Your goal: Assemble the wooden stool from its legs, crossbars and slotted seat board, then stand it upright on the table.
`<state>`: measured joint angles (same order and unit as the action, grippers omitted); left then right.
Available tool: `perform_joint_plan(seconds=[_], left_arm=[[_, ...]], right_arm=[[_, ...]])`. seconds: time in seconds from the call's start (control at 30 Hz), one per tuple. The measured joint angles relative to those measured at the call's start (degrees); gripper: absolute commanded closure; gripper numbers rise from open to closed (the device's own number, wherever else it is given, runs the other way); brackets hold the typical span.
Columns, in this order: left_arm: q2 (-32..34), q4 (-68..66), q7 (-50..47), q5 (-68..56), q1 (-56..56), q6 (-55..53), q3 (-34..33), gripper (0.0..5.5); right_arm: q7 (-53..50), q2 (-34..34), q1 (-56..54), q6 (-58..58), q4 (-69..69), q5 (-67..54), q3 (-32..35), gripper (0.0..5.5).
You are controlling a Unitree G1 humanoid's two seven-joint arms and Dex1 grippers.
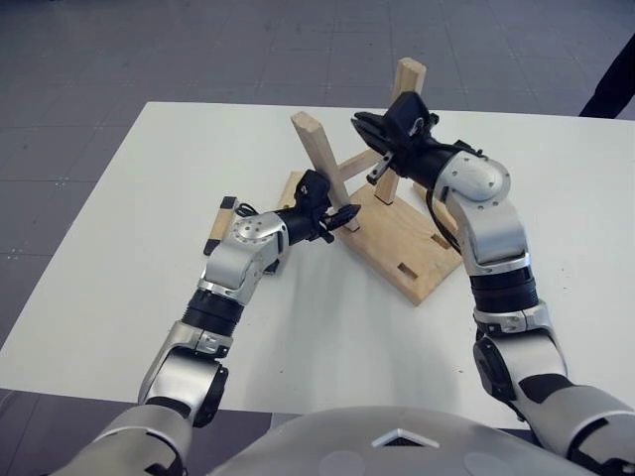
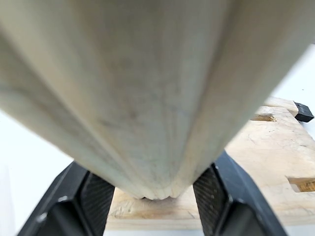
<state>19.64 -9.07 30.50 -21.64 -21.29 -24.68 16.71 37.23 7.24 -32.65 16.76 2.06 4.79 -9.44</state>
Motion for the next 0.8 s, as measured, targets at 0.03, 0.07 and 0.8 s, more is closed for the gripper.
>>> perform_joint_plan(seconds=[0.03, 0.07, 0.8], left_arm=[[0.0, 1.1, -0.3, 0.0, 0.6, -0.6, -0.2, 3.45], [0.0, 1.7, -0.5, 0.0, 0.9, -1.2, -0.4, 3.45], [-0.1, 3.4, -1.4, 0.0, 1.4, -3.3, -1.0, 3.45]], right_arm=[[0.6, 0.5, 0.1, 0.6, 0.2, 0.0, -1.1, 5.22], [0.8, 0.9, 0.1, 1.1, 0.4, 0.0, -1.7, 5.22], [8.0, 3.1, -14.8, -6.7, 20.0, -6.6, -6.2, 5.22]])
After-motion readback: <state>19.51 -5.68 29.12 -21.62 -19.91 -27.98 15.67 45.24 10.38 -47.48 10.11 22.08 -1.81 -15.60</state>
